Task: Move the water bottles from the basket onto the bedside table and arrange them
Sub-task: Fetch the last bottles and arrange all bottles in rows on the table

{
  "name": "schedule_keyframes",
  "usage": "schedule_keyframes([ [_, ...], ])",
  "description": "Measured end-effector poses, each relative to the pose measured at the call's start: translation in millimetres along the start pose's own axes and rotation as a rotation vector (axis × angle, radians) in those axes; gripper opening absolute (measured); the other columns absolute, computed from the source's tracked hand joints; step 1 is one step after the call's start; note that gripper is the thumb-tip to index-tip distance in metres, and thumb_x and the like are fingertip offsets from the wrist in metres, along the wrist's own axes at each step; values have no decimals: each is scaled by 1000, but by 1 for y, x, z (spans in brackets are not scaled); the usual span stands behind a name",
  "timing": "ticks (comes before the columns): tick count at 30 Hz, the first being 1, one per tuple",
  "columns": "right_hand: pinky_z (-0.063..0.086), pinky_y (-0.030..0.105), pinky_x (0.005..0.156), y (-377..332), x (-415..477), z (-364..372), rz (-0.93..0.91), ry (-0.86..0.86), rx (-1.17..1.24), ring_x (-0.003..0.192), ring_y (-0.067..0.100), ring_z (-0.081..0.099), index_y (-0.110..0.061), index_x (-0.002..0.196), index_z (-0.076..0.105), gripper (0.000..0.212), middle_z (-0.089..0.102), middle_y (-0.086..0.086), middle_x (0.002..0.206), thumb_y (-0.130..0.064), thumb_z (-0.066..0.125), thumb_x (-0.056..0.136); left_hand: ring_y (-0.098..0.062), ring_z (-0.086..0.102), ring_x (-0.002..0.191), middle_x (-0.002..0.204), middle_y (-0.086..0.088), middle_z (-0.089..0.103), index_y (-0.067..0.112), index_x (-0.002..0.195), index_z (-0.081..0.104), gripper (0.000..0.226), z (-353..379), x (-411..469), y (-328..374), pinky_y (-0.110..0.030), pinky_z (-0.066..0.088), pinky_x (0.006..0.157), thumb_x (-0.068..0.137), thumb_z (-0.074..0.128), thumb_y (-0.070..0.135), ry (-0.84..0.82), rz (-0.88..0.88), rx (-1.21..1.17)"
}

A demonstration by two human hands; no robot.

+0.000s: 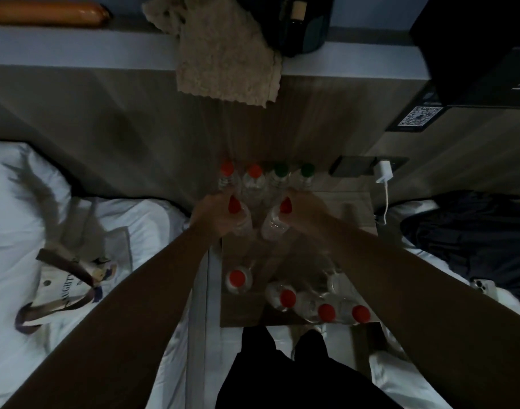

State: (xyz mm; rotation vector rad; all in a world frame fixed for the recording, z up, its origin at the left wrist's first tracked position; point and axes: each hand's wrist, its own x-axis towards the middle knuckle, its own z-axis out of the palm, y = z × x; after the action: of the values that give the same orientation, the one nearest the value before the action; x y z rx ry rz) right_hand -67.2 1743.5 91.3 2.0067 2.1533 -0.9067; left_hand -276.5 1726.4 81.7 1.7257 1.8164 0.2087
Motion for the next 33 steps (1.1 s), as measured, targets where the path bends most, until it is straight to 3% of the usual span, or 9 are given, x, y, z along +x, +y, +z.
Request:
schedule_keyframes([
  [6, 45, 30, 76, -23, 20, 15, -21, 41, -35, 104, 28, 60, -21, 122, 49, 50, 63, 7, 114, -35, 68, 79, -24, 62, 87, 80, 2, 59, 23, 111, 54, 30, -3, 10, -12, -31, 46, 75, 84, 59, 34, 0, 16, -19],
  [10, 49, 34, 76, -32, 29, 20, -39, 23, -77, 101, 28, 62, -24, 123, 46, 49, 63, 6, 113, -37, 66, 80, -27, 63, 87, 89, -6, 67, 19, 115, 54, 35, -9, 19, -21, -31, 45, 74, 82, 59, 31, 5, 37, -8],
  [16, 50, 33, 77, -41, 39, 25, -68, 15, -58, 104, 27, 62, -23, 131, 43, 54, 63, 7, 114, -34, 65, 83, -23, 63, 90, 91, -1, 63, 22, 119, 50, 39, -11, 32, -26, -37, 51, 82, 83, 57, 35, -21, 80, 4],
  [19, 43, 29, 71, -44, 44, 25, -79, 17, -53, 102, 27, 62, -21, 133, 42, 52, 64, 8, 111, -32, 64, 86, -19, 60, 87, 93, -1, 63, 23, 116, 51, 32, -9, 37, -23, -35, 50, 81, 85, 56, 32, -34, 84, 12],
  [22, 46, 30, 73, -46, 49, 25, -84, 11, -42, 101, 27, 62, -21, 135, 41, 53, 64, 9, 110, -28, 63, 87, -20, 62, 83, 89, -1, 63, 22, 112, 52, 28, -4, 40, -23, -36, 52, 79, 87, 54, 33, -32, 99, -5],
  [28, 47, 34, 77, -41, 53, 27, -59, -9, -34, 106, 30, 60, -19, 129, 44, 44, 62, 11, 116, -29, 61, 89, -26, 61, 98, 109, -7, 61, 18, 123, 47, 43, 10, 43, -23, -41, 52, 85, 88, 57, 40, -33, 97, 7],
  [33, 47, 34, 81, -35, 50, 35, 33, -4, 89, 106, 30, 60, -19, 123, 44, 43, 61, 10, 116, -35, 63, 87, -32, 60, 103, 121, -12, 56, 19, 131, 43, 60, 24, 30, -30, -37, 49, 79, 81, 67, 45, 75, -32, -125],
])
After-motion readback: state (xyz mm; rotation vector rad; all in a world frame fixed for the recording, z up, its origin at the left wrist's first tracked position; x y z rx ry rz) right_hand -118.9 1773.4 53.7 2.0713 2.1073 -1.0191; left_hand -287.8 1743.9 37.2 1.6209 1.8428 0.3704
